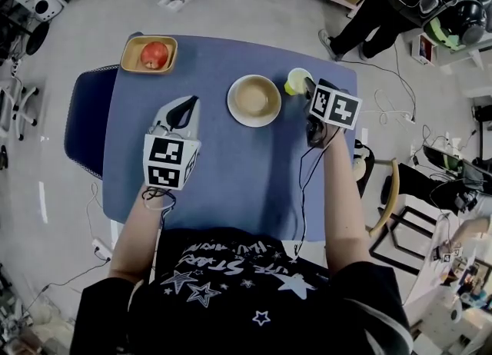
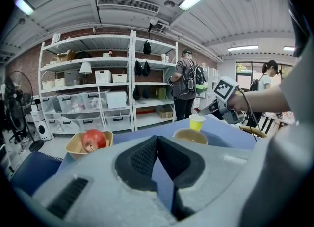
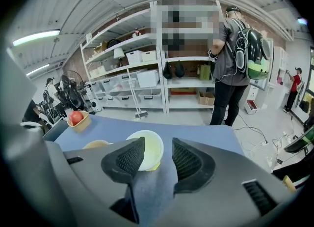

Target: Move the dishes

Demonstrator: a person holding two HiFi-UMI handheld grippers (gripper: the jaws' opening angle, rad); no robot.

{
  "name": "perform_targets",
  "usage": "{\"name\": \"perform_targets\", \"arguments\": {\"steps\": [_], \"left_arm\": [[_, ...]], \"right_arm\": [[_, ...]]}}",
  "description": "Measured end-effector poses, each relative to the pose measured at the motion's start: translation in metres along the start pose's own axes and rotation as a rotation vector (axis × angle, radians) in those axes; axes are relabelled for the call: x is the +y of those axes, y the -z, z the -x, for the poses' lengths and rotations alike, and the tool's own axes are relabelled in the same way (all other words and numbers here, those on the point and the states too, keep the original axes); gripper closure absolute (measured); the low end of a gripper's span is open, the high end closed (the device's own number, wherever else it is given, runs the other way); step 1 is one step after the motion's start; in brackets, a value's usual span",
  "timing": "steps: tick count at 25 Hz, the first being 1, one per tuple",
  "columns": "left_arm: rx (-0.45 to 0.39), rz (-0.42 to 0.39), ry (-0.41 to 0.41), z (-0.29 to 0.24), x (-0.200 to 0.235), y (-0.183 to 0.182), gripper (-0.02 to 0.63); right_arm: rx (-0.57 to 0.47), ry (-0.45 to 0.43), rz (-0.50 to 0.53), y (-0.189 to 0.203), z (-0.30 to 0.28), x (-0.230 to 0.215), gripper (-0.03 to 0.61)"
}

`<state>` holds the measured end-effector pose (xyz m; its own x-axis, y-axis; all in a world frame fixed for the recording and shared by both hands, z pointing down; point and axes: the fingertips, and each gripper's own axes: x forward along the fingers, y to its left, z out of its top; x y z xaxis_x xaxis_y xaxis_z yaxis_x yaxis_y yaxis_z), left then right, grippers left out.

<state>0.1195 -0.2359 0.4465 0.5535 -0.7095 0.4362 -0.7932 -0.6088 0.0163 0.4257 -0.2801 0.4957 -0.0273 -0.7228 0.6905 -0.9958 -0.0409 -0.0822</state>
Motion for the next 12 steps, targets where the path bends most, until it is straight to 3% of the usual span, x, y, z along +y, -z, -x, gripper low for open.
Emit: {"name": "perform_targets", "arguments": {"steps": [12], "left_arm": [[-0.047,0.013,0.005,0.021,0.002,-0.011,0.594]], "right_arm": [[-0.098,-0.028,0.004,-0.017,0.051,0.032,0.387]]}}
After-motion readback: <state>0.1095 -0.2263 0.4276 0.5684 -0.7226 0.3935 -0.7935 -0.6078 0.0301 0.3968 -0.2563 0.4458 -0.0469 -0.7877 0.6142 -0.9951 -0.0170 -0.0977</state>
